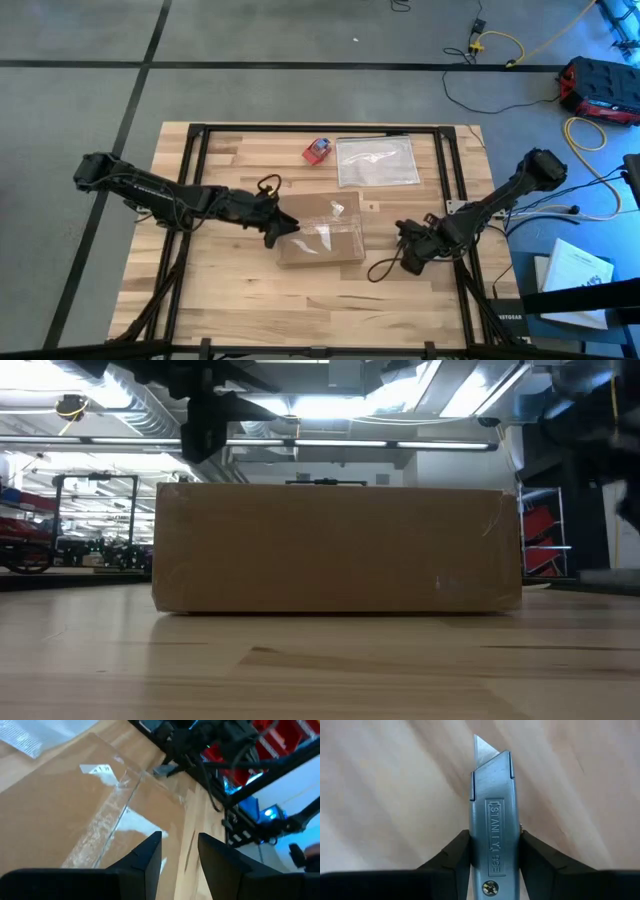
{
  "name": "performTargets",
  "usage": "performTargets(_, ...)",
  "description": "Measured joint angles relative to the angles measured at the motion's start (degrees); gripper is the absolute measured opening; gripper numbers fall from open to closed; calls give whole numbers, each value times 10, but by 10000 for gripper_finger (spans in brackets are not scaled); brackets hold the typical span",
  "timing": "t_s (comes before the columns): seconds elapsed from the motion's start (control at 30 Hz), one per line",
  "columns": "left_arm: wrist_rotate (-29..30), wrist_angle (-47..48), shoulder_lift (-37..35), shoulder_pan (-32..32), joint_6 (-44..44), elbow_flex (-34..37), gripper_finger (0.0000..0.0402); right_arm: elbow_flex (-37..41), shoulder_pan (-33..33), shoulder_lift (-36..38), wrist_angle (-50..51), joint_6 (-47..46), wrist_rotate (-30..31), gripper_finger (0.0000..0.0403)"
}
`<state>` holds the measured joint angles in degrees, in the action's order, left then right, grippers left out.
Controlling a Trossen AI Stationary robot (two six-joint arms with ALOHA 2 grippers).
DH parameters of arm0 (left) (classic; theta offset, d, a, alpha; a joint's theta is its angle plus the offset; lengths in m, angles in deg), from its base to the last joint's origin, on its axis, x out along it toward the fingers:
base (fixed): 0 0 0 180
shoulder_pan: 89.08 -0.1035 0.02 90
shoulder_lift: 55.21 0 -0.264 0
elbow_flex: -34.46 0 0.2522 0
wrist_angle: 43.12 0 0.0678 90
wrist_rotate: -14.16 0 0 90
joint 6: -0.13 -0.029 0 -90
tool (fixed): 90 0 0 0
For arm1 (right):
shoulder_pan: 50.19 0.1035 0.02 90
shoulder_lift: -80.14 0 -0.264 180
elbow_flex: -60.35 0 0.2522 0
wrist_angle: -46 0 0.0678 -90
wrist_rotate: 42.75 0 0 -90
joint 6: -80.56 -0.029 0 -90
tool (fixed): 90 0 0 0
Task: Unpack boxes
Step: Open the box using the silver cutter
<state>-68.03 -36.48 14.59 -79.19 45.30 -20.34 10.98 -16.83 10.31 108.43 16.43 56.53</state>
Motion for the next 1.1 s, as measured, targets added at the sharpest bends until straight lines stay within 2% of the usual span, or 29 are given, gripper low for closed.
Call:
performTargets(0.13,0,-4,0,-15,57,0,116,-77,0,0,71,42,43,119)
performTargets(0.33,0,-30,0,-45,112,0,118,-200,0,1,156,128,147,119)
performTargets(0.43,0,-53,0,-59,117,0,137,-247,-2,1,179,186,199,119)
performTargets(0.53,0,-95,0,-72,117,0,175,-285,-16,1,174,247,234,119)
performTargets(0.8,5,-183,20,-93,97,0,287,-359,-91,-27,160,481,247,119)
performTargets(0.93,5,-230,43,-101,123,0,310,-391,-132,-57,128,570,246,119)
performTargets(1.1,5,-272,73,-101,141,0,313,-429,-174,-98,86,657,239,119)
